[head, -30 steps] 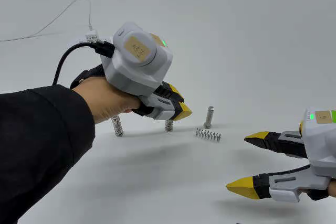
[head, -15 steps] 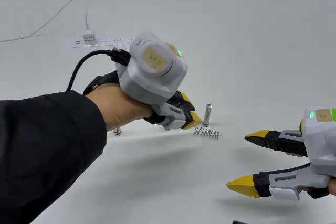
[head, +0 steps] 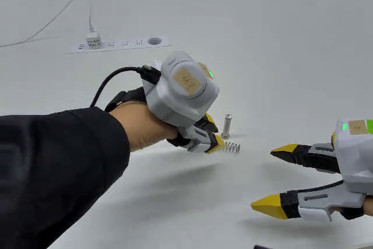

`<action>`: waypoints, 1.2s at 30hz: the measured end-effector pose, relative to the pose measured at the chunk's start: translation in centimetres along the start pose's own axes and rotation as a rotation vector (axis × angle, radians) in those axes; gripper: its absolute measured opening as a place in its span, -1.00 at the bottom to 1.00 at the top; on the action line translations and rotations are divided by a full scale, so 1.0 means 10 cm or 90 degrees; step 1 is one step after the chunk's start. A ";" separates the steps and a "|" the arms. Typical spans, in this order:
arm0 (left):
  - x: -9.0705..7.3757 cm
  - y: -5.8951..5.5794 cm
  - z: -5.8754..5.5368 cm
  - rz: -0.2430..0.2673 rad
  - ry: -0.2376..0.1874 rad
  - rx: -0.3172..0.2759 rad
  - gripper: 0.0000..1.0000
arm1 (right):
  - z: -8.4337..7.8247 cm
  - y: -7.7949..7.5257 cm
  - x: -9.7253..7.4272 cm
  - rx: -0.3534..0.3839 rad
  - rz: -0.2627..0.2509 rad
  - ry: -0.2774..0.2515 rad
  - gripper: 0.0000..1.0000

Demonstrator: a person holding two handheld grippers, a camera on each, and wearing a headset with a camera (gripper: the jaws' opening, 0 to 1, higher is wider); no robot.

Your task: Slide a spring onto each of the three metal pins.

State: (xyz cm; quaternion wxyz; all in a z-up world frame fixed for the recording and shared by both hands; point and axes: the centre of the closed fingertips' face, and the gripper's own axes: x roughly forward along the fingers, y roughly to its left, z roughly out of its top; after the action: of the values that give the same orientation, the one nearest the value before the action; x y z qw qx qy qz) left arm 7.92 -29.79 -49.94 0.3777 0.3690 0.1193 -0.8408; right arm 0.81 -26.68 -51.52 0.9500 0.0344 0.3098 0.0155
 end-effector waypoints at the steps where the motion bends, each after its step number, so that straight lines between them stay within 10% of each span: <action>1: 0.01 0.00 0.00 0.000 0.001 0.003 -0.61 | 0.00 0.00 0.00 0.001 0.000 0.000 0.38; 36: 0.27 -0.04 -0.19 0.011 0.086 0.001 -0.56 | -0.04 -0.02 -0.02 0.009 0.001 -0.004 0.37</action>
State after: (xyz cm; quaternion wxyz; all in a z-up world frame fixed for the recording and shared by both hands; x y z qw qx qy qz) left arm 7.44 -30.06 -53.24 0.3761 0.4264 0.1410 -0.8105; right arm 0.45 -26.82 -51.75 0.9506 0.0414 0.3072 0.0137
